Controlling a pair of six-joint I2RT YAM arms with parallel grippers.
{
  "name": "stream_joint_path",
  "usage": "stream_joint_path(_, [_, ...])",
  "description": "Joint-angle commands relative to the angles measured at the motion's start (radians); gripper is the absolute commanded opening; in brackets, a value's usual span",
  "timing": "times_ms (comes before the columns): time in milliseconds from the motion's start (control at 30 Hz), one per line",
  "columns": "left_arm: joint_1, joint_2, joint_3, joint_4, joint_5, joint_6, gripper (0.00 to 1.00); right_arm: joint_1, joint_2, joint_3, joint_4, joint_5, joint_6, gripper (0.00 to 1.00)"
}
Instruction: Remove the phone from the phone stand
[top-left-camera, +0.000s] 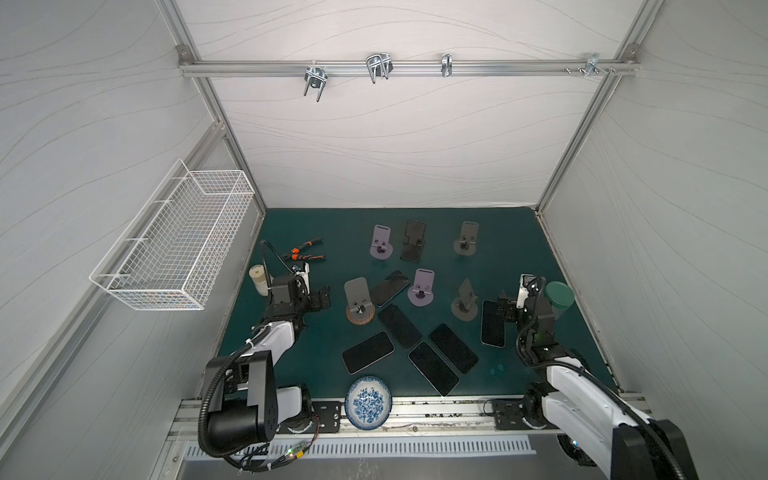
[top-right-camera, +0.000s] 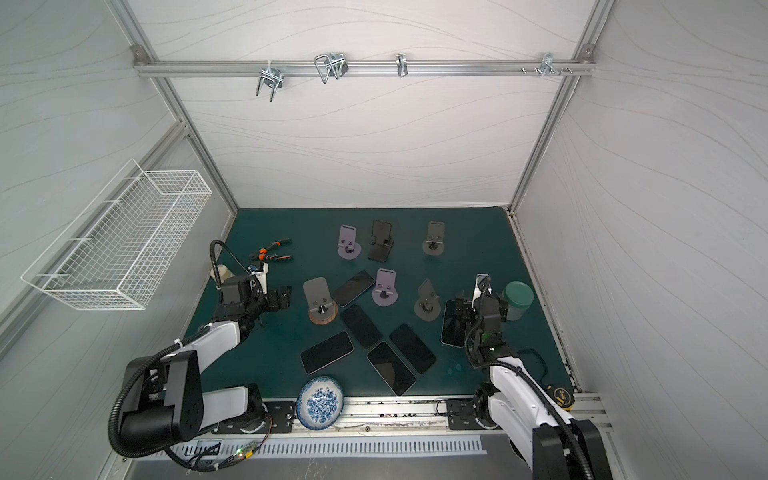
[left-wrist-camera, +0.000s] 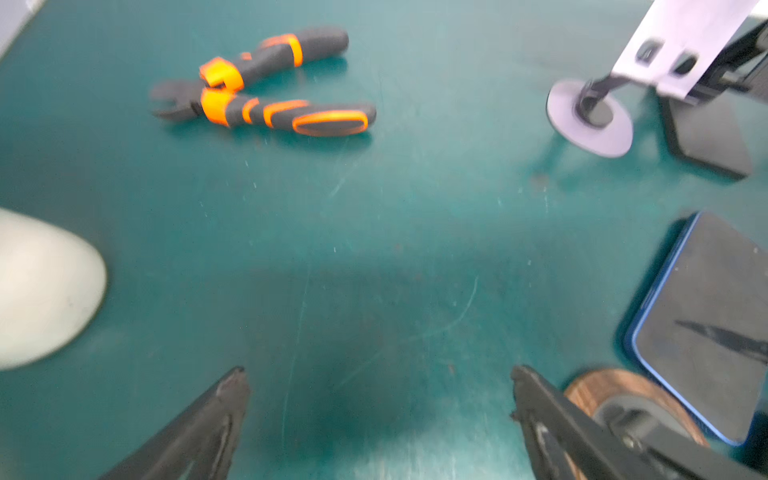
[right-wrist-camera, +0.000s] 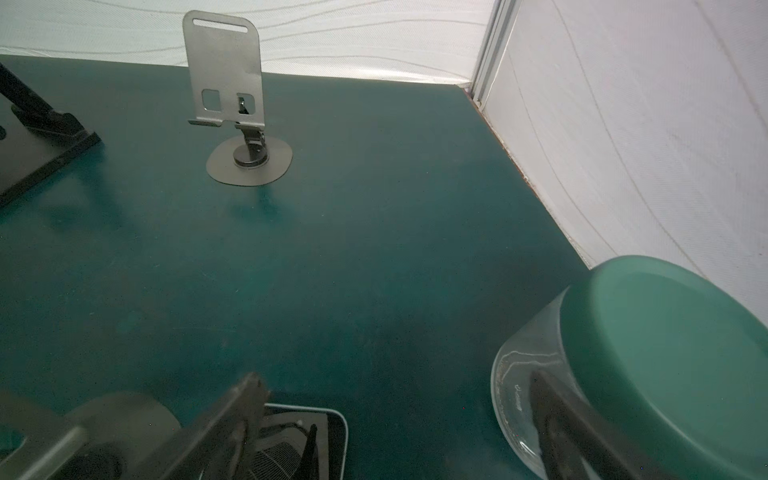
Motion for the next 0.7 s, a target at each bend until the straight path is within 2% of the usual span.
stream_joint_path(0, [0.005,0.029,-0.008,0.242,0.011,-0.043,1.0,-0.034,0.066,0.007,0.162,-0.111,-0.017,0.99])
stream_joint_path(200, [0.0,0.154,-0.011,0.455,-0.008,-0.107,1.0,-0.044,0.281,0.068,0.316,-0.132,-0.047,0.99])
stream_joint_path(267, [-0.019,0.242,-0.04,0.61,-0.026,-0.105,1.0,-0.045,0.357,0.101,0.358,-0.132,-0.066,0.99])
stream_joint_path(333, [-0.058,0.28,-0.058,0.677,-0.07,-0.07,1.0,-0.046,0.421,0.131,0.391,-0.138,-0.079,0.99])
stream_joint_path(433, [-0.111,0.281,-0.063,0.674,-0.138,-0.025,1.0,-0.046,0.475,0.211,0.303,-0.122,-0.089,0.99])
stream_joint_path(667, [-0.134,0.288,-0.046,0.65,-0.183,-0.014,1.0,-0.045,0.506,0.256,0.249,-0.106,-0.087,0.99])
